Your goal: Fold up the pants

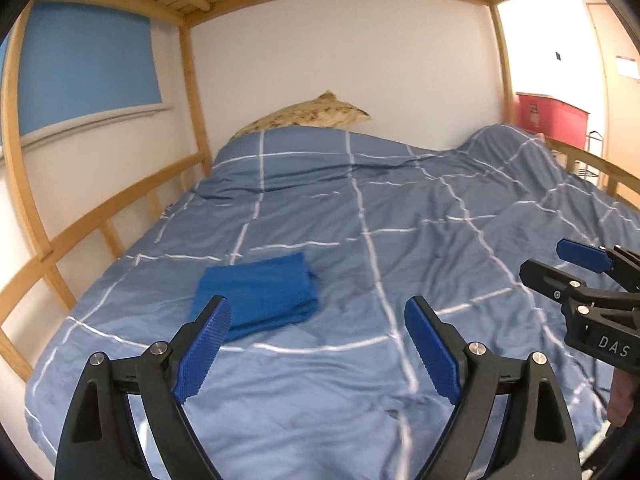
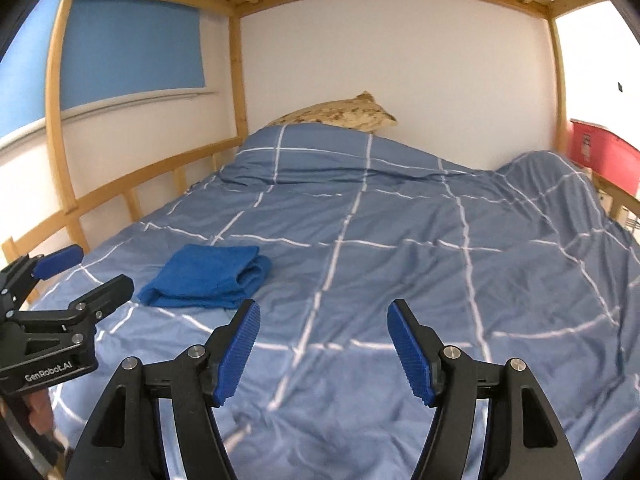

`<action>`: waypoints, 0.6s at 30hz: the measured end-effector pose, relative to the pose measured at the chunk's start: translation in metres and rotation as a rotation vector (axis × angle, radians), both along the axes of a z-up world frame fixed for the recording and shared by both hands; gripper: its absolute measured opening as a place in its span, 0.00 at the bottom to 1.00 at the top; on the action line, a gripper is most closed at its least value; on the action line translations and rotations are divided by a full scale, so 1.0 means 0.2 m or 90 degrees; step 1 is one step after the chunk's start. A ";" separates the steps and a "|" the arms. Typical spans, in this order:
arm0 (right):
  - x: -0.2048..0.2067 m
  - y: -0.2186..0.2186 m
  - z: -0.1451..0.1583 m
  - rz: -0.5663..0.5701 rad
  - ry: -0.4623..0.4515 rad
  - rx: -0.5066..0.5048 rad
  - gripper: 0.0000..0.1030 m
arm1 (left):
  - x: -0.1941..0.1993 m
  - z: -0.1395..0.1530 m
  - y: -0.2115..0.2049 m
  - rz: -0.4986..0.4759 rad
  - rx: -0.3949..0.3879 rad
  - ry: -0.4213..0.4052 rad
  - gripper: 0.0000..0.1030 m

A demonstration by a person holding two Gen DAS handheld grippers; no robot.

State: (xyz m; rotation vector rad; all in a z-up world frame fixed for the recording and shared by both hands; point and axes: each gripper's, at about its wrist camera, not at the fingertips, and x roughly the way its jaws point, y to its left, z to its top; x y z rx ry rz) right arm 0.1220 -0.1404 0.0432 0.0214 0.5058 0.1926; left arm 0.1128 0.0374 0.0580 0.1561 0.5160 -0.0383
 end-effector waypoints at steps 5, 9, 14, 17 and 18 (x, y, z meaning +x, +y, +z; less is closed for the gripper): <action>-0.17 -0.11 0.03 -0.018 -0.010 0.005 0.65 | -0.14 0.03 -0.11 -0.017 -0.004 -0.006 0.86; -0.28 -0.15 0.05 -0.027 -0.018 0.003 0.65 | -0.22 0.05 -0.16 -0.019 -0.006 -0.010 0.86; -0.38 -0.21 0.06 -0.040 -0.024 0.011 0.65 | -0.30 0.07 -0.20 -0.021 -0.003 -0.018 0.86; -0.43 -0.24 0.05 -0.043 -0.021 0.014 0.65 | -0.34 0.08 -0.24 -0.025 0.001 -0.022 0.86; -0.44 -0.25 0.05 -0.043 -0.021 0.015 0.65 | -0.35 0.08 -0.25 -0.027 0.003 -0.023 0.87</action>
